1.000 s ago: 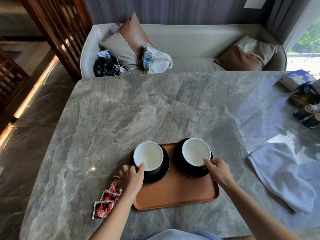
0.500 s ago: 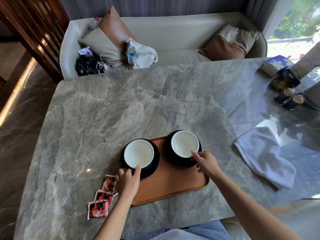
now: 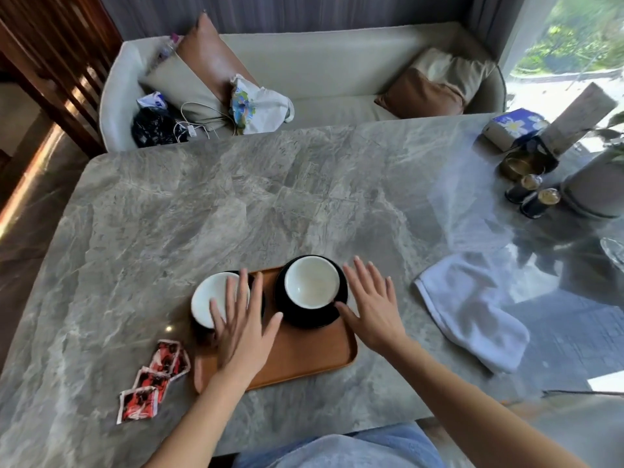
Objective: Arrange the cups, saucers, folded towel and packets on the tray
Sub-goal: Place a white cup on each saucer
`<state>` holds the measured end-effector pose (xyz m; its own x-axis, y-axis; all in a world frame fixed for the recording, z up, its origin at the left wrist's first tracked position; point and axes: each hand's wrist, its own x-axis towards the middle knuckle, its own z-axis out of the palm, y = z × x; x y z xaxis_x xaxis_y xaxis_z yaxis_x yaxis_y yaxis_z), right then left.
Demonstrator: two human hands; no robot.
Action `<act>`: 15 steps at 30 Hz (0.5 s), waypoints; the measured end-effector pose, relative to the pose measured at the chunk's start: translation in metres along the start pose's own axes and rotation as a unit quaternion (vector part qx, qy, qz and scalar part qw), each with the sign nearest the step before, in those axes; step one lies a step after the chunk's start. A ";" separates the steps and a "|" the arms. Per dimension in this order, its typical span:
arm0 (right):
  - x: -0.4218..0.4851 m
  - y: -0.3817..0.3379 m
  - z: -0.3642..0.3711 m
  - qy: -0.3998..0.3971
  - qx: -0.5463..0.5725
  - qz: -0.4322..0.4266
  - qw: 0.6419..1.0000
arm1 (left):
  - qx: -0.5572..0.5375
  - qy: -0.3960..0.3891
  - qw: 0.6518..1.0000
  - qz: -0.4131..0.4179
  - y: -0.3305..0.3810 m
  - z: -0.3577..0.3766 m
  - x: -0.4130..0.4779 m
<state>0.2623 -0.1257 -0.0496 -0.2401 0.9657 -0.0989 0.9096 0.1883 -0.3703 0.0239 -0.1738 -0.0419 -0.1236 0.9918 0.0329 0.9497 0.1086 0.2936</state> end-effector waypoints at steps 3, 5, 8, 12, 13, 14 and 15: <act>-0.007 0.028 -0.008 -0.014 -0.015 -0.017 1.000 | 0.009 -0.022 0.998 0.055 0.055 0.010 0.001; -0.013 0.051 -0.013 -0.018 -0.020 -0.017 0.999 | 0.009 -0.035 0.995 0.088 0.088 0.022 -0.004; -0.022 0.087 -0.023 -0.020 -0.032 -0.004 0.999 | 0.012 -0.078 0.989 0.125 0.134 0.044 -0.019; -0.033 0.137 -0.038 -0.043 -0.048 0.010 0.998 | 0.012 -0.101 0.985 0.137 0.180 0.063 -0.029; -0.035 0.148 -0.041 -0.052 -0.052 0.012 0.997 | 0.006 -0.098 0.986 0.131 0.189 0.066 -0.028; -0.036 0.158 -0.043 -0.063 -0.055 0.014 0.996 | 0.001 -0.096 0.988 0.122 0.197 0.069 -0.027; -0.037 0.167 -0.044 -0.074 -0.056 0.015 0.996 | -0.003 -0.099 0.989 0.114 0.206 0.071 -0.026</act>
<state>0.4380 -0.1224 -0.0670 -0.2513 0.9358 -0.2472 0.9476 0.1858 -0.2599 0.2429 -0.1728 -0.0504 0.1521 0.9845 -0.0877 0.9446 -0.1187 0.3061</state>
